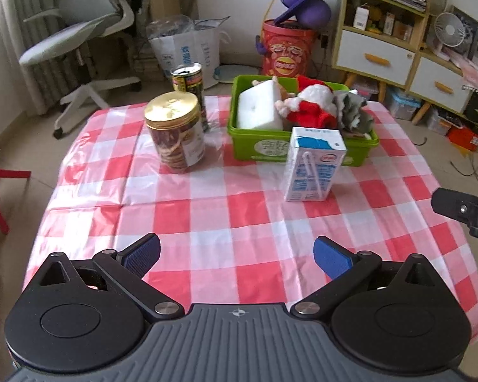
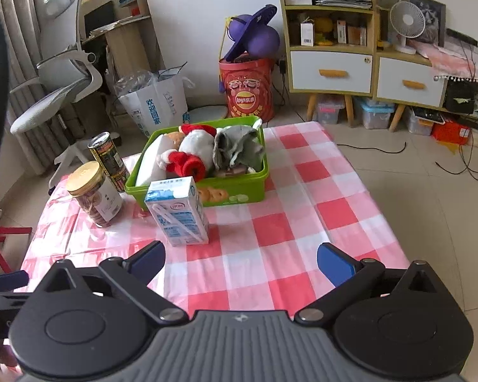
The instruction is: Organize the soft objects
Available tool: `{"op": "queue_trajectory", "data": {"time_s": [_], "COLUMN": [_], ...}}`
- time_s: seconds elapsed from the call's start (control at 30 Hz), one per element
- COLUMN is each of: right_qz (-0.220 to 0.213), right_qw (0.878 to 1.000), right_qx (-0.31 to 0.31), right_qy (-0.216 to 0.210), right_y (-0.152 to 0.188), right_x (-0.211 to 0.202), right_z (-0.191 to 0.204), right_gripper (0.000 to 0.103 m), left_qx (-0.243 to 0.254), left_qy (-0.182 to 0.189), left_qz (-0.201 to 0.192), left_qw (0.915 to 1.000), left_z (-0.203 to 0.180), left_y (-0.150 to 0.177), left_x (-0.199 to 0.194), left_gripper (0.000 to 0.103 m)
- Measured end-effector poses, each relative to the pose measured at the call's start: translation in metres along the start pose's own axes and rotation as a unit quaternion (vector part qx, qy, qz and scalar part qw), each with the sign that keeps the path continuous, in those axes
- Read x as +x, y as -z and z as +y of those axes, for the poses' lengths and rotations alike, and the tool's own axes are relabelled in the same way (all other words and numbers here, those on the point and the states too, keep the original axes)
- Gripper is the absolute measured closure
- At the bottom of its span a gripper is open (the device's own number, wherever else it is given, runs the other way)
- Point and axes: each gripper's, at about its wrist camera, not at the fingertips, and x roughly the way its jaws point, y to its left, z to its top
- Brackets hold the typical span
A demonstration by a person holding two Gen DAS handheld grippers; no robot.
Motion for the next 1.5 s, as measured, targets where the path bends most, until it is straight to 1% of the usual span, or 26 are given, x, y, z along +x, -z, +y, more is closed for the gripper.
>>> {"op": "queue_trajectory", "data": {"time_s": [0.1, 0.37, 0.77, 1.5], "right_qz": [0.005, -0.003, -0.001, 0.001], "right_qw": [1.0, 1.0, 1.0, 0.999], "right_qx": [-0.006, -0.021, -0.023, -0.028], "right_qy": [0.005, 0.006, 0.015, 0.015], "right_y": [0.0019, 0.004, 0.0054, 0.007], "right_x": [0.0006, -0.0034, -0.0021, -0.0001], "right_z": [0.0021, 0.0074, 0.0046, 0.0052], "right_gripper": [0.014, 0.014, 0.014, 0.014], "left_qx": [-0.001, 0.0, 0.006, 0.006], "left_qy": [-0.003, -0.008, -0.014, -0.012], "left_qz": [0.0, -0.002, -0.001, 0.002], "left_qw": [1.0, 1.0, 0.9999, 0.9999], "left_z": [-0.0002, -0.0014, -0.0053, -0.0051], "left_y": [0.0, 0.0012, 0.0016, 0.0023], "left_x": [-0.0014, -0.0043, -0.0042, -0.0029], "left_gripper": [0.005, 0.005, 0.005, 0.005]}}
